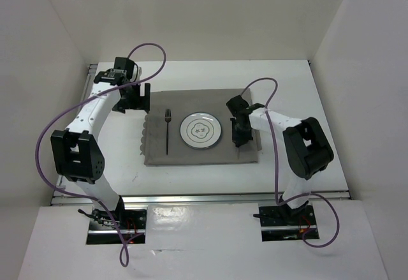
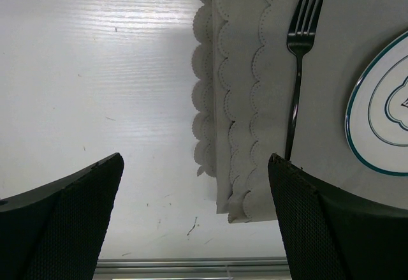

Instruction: Set the dinner table for one person

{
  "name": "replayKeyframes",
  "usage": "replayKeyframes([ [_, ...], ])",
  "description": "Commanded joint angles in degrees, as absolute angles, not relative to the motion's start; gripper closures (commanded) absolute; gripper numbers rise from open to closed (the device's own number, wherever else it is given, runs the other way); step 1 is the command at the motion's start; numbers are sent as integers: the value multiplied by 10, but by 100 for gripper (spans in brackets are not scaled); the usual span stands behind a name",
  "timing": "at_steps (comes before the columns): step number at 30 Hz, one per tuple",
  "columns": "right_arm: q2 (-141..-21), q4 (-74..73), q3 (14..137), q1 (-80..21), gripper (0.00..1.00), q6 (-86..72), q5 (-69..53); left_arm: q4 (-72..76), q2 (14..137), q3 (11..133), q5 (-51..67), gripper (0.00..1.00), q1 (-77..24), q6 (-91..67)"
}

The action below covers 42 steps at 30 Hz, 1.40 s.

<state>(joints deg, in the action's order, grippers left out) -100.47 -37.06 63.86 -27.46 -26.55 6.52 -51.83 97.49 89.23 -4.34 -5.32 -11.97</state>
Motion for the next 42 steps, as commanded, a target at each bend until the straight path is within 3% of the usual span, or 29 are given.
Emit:
replayKeyframes([
  [1,-1011,-330,663,-274,100,-256,53,-511,950,890,-36,0,-46,-113],
  [12,-1041,-328,731,-269,100,-243,76,-511,950,890,-36,0,-40,-113],
  [27,-1066,-323,712,-256,98,-237,35,-516,955,901,-31,0,-30,-102],
  [29,-1071,-341,712,-256,83,-237,35,-516,955,907,-36,0,-30,-97],
  [30,-1071,-346,719,-256,56,-237,35,-516,950,915,-36,0,-30,-91],
  [32,-1062,-358,719,-256,34,-237,40,-516,950,925,-41,0,-25,-84],
  [34,-1047,-364,730,-256,23,-237,46,-516,937,945,-41,0,-25,-74],
  [36,-1016,-364,737,-256,21,-237,53,-494,924,957,-54,0,-19,-66],
  [39,-976,-364,758,-256,8,-237,58,-419,892,963,-66,0,5,-53],
  [42,-957,-353,781,-256,7,-232,63,-342,887,951,-98,0,26,-61],
])
